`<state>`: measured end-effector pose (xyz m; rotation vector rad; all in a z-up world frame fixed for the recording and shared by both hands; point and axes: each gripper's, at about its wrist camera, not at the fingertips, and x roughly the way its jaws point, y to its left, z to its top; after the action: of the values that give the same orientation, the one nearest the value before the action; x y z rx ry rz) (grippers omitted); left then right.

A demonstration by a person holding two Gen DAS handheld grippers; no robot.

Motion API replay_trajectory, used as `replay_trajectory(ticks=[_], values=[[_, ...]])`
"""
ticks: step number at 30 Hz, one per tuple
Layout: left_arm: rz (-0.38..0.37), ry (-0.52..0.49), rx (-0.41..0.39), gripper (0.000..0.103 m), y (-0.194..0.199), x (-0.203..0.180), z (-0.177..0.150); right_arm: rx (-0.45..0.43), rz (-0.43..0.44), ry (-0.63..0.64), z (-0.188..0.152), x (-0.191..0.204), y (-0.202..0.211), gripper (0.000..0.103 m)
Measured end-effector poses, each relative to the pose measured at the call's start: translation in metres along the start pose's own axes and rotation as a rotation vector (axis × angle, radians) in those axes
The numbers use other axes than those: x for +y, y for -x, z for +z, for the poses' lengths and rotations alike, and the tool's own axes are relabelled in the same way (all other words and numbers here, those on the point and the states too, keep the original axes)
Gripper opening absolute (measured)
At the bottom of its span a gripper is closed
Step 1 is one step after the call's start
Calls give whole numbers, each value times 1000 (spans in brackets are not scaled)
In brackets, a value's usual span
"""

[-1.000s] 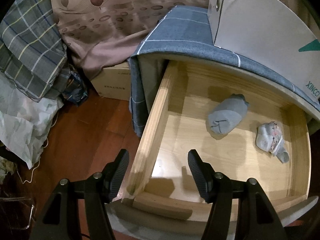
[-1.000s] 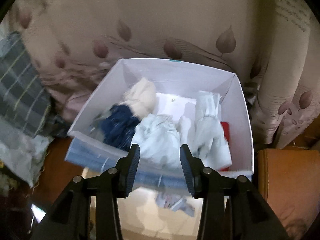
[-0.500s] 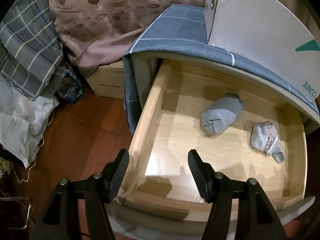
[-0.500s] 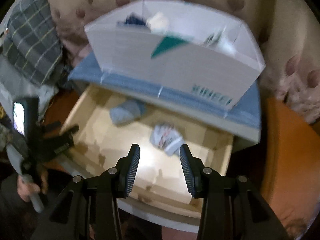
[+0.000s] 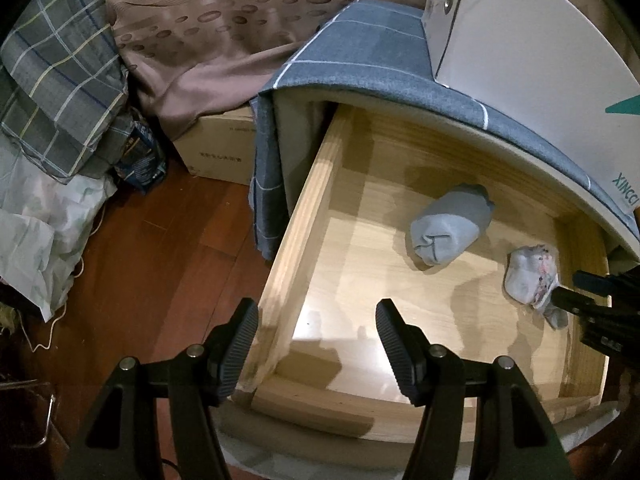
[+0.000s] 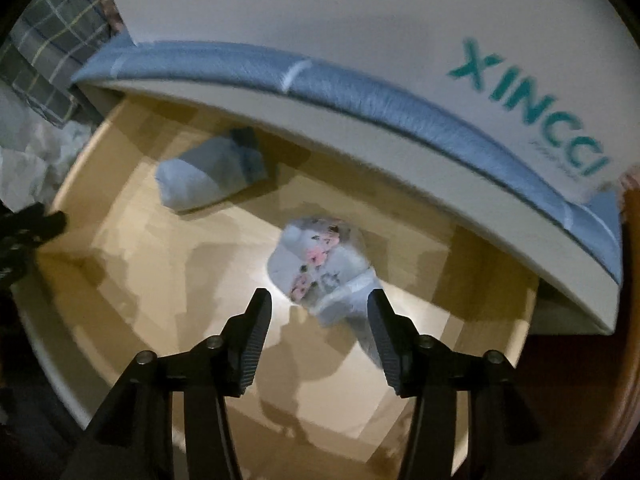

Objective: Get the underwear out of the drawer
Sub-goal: 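Move the right tool back into the drawer toward the white floral item, then close the right tool on the white floral item and lift it, then lower the left tool toward the light blue rolled sock while the right tool holds the floral item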

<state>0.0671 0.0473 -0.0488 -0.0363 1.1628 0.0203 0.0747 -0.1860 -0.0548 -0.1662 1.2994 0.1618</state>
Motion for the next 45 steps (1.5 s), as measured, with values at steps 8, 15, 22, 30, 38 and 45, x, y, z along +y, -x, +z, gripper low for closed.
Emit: replay_trajectory(ticks=[8, 15, 22, 30, 38, 45], values=[[6, -10, 6, 63, -1, -2, 0, 29, -28, 98, 10, 9, -32, 50], [8, -14, 22, 63, -4, -2, 0, 46, -49, 176, 16, 16, -52, 55], [10, -17, 22, 63, -4, -3, -1, 47, -40, 207, 16, 19, -66, 55], [12, -19, 25, 63, -4, -4, -1, 104, -9, 186, 16, 19, -69, 36], [-19, -59, 31, 63, -4, -4, 0, 245, -15, 112, -3, 15, -68, 34], [-56, -234, 24, 63, -3, -23, 5, 363, -18, -1, -31, 8, -68, 34]])
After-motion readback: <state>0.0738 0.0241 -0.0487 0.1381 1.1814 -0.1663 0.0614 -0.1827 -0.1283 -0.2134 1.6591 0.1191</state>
